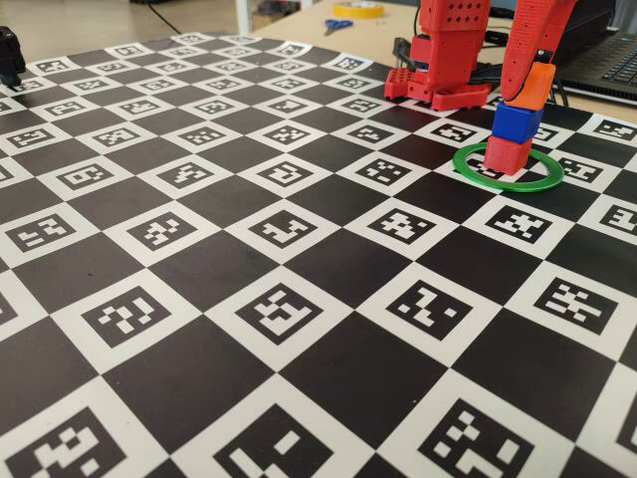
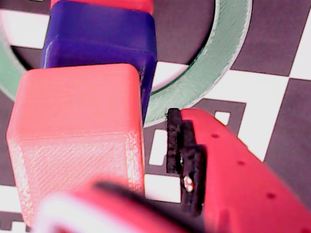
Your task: Grab the red cube then put it in the green circle then put the blue cube on top and finally the orange cube on top
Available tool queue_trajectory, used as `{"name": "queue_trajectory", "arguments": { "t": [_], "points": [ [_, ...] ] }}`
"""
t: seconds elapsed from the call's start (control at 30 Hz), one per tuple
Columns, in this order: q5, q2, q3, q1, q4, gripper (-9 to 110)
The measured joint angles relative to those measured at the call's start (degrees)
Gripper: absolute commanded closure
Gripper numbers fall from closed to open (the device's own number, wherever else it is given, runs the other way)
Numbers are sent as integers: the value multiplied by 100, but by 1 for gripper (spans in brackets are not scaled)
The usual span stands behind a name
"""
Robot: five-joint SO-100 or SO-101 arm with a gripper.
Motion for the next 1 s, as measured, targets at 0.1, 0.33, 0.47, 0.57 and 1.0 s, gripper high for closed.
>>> {"name": "queue_trajectory", "arguments": {
  "t": [0.1, 0.33, 0.47, 0.57, 1.0],
  "points": [
    [0, 0, 0, 0, 123, 54],
    [-44, 0, -290, -149, 501, 54],
    [-141, 0, -712, -185, 844, 53],
    [-264, 0, -1107, -176, 1081, 54],
    [-1354, 0, -3059, 1582, 1775, 60]
  ]
}}
